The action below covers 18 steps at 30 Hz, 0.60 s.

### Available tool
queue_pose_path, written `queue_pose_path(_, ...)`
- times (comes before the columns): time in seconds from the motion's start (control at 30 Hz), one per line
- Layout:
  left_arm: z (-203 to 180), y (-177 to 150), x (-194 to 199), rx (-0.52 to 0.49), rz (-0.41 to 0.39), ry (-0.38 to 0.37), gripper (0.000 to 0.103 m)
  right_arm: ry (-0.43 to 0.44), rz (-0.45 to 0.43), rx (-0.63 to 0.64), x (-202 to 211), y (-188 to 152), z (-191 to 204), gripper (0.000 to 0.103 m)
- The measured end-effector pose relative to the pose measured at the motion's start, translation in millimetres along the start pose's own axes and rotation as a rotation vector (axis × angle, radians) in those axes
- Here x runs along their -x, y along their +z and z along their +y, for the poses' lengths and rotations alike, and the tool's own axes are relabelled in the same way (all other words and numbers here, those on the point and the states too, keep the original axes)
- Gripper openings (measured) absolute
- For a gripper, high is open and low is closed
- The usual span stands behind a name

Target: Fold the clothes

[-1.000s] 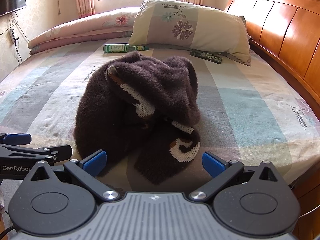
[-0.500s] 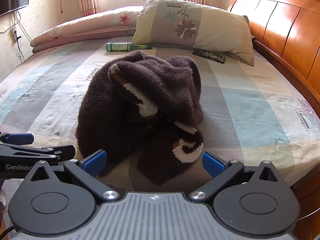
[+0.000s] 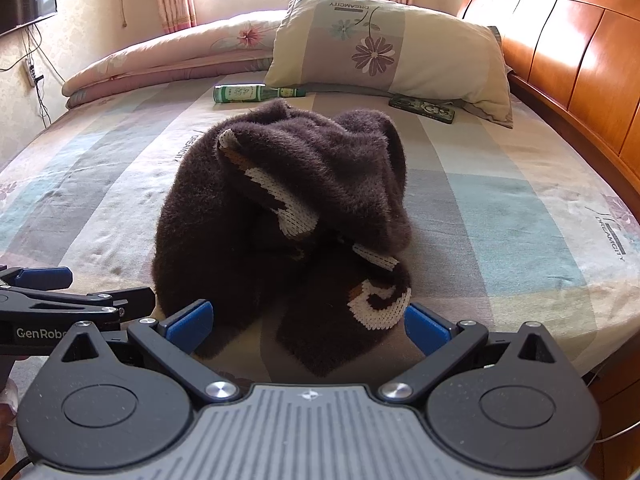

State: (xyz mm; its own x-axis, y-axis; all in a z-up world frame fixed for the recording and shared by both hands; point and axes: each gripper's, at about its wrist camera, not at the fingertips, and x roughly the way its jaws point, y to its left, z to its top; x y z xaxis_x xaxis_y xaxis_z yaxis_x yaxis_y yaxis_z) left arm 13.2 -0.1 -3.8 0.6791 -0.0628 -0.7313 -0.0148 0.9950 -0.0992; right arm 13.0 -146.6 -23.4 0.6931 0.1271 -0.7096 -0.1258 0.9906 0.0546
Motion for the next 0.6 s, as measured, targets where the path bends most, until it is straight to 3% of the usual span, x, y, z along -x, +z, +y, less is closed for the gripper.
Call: queue_pose_path(0.6,-4,15,-15,0.001,0.027,-0.013,0.102,0.033,-0.014,-0.007,-14,12,-9,0.103)
